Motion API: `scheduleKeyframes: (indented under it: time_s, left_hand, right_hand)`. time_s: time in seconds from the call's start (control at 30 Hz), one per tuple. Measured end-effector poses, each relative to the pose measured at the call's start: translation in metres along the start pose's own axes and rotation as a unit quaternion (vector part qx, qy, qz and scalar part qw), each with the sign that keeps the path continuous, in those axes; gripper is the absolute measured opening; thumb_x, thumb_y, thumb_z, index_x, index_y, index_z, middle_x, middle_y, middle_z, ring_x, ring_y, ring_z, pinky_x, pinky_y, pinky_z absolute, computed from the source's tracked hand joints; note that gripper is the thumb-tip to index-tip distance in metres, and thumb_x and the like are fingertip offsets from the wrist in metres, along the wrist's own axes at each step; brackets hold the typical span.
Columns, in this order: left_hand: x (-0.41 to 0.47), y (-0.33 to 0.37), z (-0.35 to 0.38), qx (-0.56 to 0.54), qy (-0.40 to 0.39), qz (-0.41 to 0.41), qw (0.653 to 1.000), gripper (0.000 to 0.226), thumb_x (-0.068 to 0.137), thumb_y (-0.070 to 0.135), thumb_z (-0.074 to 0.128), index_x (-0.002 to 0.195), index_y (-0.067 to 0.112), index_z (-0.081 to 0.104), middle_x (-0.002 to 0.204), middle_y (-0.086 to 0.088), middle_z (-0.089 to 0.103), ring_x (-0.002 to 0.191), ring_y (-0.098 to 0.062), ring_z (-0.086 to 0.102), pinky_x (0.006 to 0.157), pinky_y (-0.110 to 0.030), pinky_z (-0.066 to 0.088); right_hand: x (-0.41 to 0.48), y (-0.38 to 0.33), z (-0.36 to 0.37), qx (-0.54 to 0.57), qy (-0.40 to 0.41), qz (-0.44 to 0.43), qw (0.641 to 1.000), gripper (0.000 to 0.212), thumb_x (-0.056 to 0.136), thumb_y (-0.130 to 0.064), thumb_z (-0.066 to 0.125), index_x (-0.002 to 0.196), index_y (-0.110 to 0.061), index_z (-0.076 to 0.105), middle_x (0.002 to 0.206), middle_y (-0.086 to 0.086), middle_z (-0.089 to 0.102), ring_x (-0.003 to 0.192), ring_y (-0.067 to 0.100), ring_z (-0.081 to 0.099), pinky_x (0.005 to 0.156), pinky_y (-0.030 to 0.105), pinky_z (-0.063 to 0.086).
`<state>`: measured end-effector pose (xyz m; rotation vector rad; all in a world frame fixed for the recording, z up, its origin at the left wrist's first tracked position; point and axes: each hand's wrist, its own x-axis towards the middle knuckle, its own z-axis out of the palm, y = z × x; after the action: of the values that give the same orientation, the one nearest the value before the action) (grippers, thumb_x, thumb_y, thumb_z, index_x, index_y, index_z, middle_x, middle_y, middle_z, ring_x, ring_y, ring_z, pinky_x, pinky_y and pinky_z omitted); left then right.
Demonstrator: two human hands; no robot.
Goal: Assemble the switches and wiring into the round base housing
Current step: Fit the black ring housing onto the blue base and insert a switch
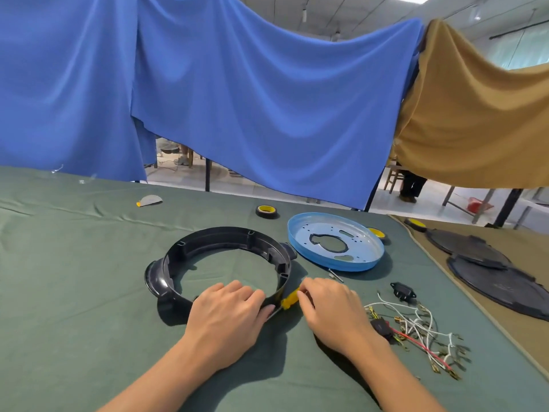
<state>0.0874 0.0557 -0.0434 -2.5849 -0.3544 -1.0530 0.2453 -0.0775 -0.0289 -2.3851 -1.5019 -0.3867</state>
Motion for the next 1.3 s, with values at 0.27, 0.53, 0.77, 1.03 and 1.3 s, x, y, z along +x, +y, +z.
scheduleKeyframes:
  time_s: [0.27, 0.53, 0.77, 1.03, 1.3]
  left_hand:
    - [-0.001, -0.005, 0.007, -0.024, 0.001, -0.008, 1.0, 0.039, 0.089, 0.047, 0.047, 0.059, 0.024, 0.059, 0.054, 0.008, 0.054, 0.054, -0.016, 0.057, 0.047, -0.027, 0.041]
    - [-0.004, -0.013, 0.01, -0.016, -0.007, 0.001, 1.0, 0.04, 0.091, 0.051, 0.046, 0.065, 0.026, 0.062, 0.059, 0.01, 0.056, 0.06, -0.017, 0.058, 0.049, -0.031, 0.045]
    - [-0.001, -0.034, 0.012, 0.004, -0.01, -0.018, 1.0, 0.039, 0.09, 0.052, 0.047, 0.065, 0.026, 0.063, 0.06, 0.012, 0.059, 0.065, -0.016, 0.06, 0.053, -0.031, 0.044]
    - [0.02, -0.038, 0.019, 0.026, -0.083, -0.046, 0.995, 0.043, 0.09, 0.054, 0.041, 0.071, 0.027, 0.068, 0.072, 0.011, 0.068, 0.074, -0.017, 0.065, 0.065, -0.032, 0.05]
    - [0.03, -0.021, 0.001, -0.025, -0.075, -0.12, 0.99, 0.052, 0.091, 0.054, 0.038, 0.1, 0.017, 0.072, 0.107, 0.003, 0.071, 0.1, -0.022, 0.067, 0.084, -0.038, 0.051]
  right_hand:
    - [-0.009, 0.0, -0.007, -0.035, 0.024, -0.005, 0.999, 0.025, 0.098, -0.042, 0.038, 0.096, -0.029, 0.059, 0.09, -0.012, 0.059, 0.086, 0.01, 0.053, 0.066, 0.027, 0.042]
    - [0.043, 0.054, -0.02, -0.071, 0.004, 0.116, 0.991, 0.039, 0.1, -0.029, 0.046, 0.139, -0.021, 0.045, 0.137, -0.004, 0.049, 0.123, 0.016, 0.044, 0.097, 0.034, 0.043]
    - [0.066, 0.062, -0.005, -0.129, -0.039, 0.078, 0.988, 0.022, 0.099, -0.022, 0.051, 0.12, -0.021, 0.059, 0.109, -0.002, 0.066, 0.1, 0.018, 0.059, 0.088, 0.035, 0.041]
    - [0.071, 0.06, -0.032, 0.04, 0.142, 0.042, 0.988, 0.02, 0.094, -0.002, 0.051, 0.108, -0.005, 0.065, 0.102, 0.007, 0.065, 0.096, 0.022, 0.055, 0.084, 0.031, 0.04]
    - [0.044, 0.023, -0.103, 0.271, 0.292, 0.07, 0.914, 0.01, 0.098, -0.01, 0.052, 0.104, -0.017, 0.057, 0.092, -0.01, 0.059, 0.083, 0.004, 0.055, 0.07, 0.008, 0.04]
